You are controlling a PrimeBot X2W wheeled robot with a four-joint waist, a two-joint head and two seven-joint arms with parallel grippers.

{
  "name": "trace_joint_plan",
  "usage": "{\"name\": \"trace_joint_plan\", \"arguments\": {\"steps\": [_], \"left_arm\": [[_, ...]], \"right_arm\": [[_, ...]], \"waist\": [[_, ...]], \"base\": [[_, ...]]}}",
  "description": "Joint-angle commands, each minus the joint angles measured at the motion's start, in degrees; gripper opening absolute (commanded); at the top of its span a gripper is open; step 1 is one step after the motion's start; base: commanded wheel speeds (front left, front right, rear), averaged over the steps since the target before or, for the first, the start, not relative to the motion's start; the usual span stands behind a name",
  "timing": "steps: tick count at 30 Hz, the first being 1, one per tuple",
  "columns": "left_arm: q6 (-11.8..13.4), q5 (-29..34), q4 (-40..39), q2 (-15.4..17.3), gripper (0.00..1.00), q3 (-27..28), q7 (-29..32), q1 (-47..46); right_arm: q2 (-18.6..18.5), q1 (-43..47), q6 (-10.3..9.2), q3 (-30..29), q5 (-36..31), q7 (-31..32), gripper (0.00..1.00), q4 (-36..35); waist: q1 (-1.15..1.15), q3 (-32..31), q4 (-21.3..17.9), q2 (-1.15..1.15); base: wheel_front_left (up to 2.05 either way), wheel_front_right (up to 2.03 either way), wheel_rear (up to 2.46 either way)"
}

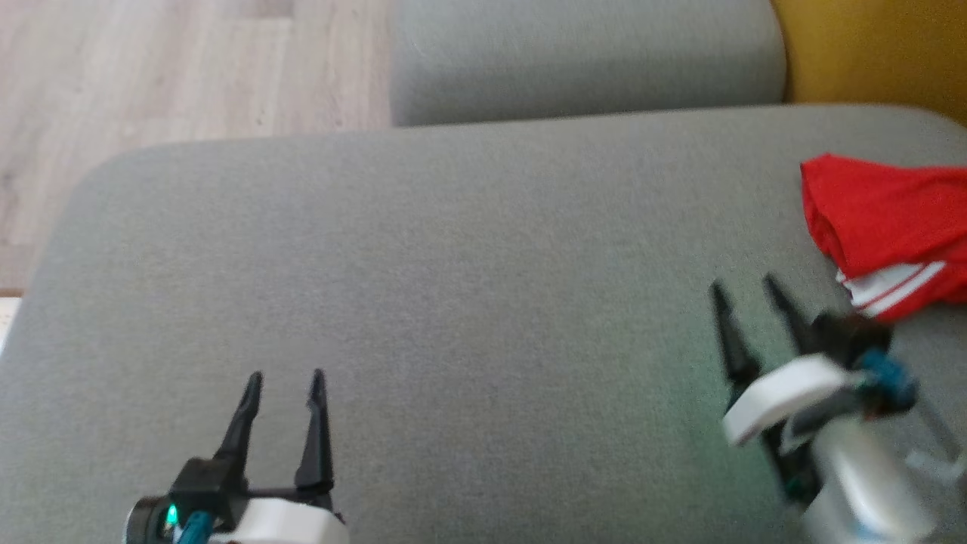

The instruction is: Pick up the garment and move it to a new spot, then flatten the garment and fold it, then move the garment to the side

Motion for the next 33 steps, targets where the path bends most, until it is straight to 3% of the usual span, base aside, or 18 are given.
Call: {"name": "trace_joint_plan", "arguments": {"steps": [1,5,12,19,33], "left_arm": [[-0.2,-0.2,-2.4,-0.3,1.00,2.7,-0.5,-1.5],[-1.2,0.5,-2.9,-0.5,1.00,3.9,-0.5,0.6],[-2.8,3.6,-4.1,-0.6,1.00,4.6,-0.5,4.2],[-3.5,4.8,-6.0,-0.7,1.00,4.7,-0.5,6.1],[-3.7,5.3,-6.1,-0.8,1.00,4.4,-0.5,5.7]], "right_arm": [[1.5,-0.3,-0.05,0.7,-1.1,-1.9,1.00,-2.7],[5.3,4.5,-0.05,-1.2,-3.1,-3.6,1.00,-6.9],[7.3,14.8,-0.05,-3.0,-7.7,-3.7,1.00,-17.7],[7.8,19.7,-0.05,-5.1,-7.9,-3.7,1.00,-18.8],[7.8,20.4,-0.05,-4.5,-6.4,-3.7,1.00,-19.1]], "waist": [[0.00,-1.9,1.4,0.00],[0.00,-3.6,2.1,0.00],[0.00,-5.6,2.4,0.00],[0.00,-6.4,1.8,0.00],[0.00,-6.2,-0.9,0.00]], "base": [[0.00,0.00,0.00],[0.00,0.00,0.00],[0.00,0.00,0.00],[0.00,0.00,0.00],[0.00,0.00,0.00]]}}
